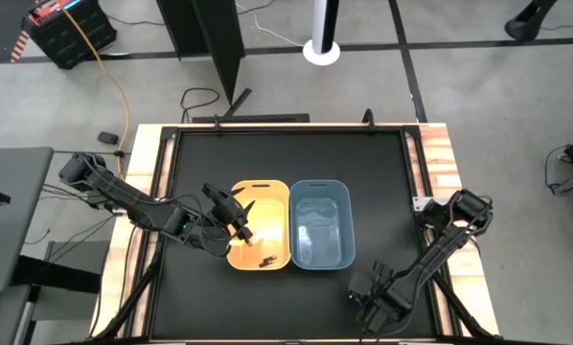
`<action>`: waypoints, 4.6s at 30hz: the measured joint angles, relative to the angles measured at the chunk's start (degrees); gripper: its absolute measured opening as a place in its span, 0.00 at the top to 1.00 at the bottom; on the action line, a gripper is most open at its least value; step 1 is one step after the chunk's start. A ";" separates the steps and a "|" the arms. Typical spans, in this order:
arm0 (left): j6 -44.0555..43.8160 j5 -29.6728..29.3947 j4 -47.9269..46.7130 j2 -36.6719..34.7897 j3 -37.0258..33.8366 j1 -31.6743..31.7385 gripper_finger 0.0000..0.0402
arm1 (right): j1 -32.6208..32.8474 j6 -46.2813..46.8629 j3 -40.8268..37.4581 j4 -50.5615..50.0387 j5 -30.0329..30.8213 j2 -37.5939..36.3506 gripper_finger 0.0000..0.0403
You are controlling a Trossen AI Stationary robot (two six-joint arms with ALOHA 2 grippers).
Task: Sort batteries
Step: Put the top silver battery into the blue bin
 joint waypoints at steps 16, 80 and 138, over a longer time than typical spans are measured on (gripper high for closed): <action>-0.02 0.01 0.00 0.00 0.00 -0.01 0.48 | -1.23 -4.00 -2.64 1.17 -0.89 -0.09 0.73; 0.11 0.00 0.00 0.00 -0.01 -0.01 0.48 | 1.62 -10.31 -1.70 9.02 11.14 -0.03 0.93; 0.13 0.77 0.35 0.00 -0.02 0.01 0.48 | -2.02 -16.93 -0.11 -7.28 27.07 -25.52 0.46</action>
